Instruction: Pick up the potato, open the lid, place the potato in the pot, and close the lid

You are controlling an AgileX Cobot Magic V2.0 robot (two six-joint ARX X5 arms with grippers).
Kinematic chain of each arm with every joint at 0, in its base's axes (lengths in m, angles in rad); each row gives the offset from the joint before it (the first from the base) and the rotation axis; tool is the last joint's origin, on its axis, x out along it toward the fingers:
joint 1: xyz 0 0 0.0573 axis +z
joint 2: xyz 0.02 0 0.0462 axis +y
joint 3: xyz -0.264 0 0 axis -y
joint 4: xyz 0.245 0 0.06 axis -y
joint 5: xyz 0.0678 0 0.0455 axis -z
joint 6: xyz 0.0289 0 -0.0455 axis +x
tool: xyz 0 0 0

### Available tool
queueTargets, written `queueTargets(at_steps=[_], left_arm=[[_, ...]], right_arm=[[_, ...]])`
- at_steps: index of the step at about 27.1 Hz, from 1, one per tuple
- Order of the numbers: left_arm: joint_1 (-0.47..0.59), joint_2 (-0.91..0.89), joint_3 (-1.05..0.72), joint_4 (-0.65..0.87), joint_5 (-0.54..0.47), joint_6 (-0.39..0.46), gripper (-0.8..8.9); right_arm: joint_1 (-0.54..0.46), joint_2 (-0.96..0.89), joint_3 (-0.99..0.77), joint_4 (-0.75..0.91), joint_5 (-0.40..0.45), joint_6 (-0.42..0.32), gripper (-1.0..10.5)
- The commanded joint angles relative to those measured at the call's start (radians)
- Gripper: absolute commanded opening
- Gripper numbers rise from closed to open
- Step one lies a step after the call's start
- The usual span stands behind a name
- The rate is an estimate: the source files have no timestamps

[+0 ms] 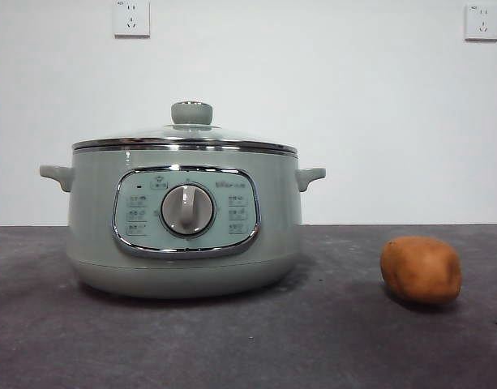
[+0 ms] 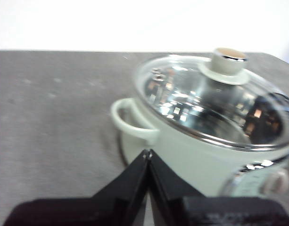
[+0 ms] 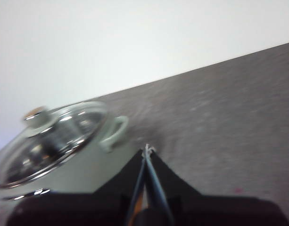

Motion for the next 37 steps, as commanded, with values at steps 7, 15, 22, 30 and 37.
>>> queueTargets(at_steps=[7,15,22,30,37], left_arm=[[0.001,0.209,0.18,-0.123,0.24,-0.004,5.09],[0.0,0.34,0.279,-0.179,0.393,-0.014,6.07],[-0.013,0.392,0.302,-0.194,0.42,-0.029,6.07],[-0.025,0.402,0.303,-0.193,0.419,-0.029,6.06],[-0.025,0.402,0.322,-0.194,0.42,-0.052,5.97]], right_arm=[[0.001,0.238,0.24,-0.227,-0.09,0.007,5.9],[0.002,0.457,0.462,-0.526,-0.124,-0.145,7.9],[0.026,0.629,0.578,-0.661,-0.128,-0.163,7.9],[0.226,0.902,0.661,-0.689,0.059,-0.146,7.9],[0.324,1.139,0.673,-0.568,0.235,-0.136,7.9]])
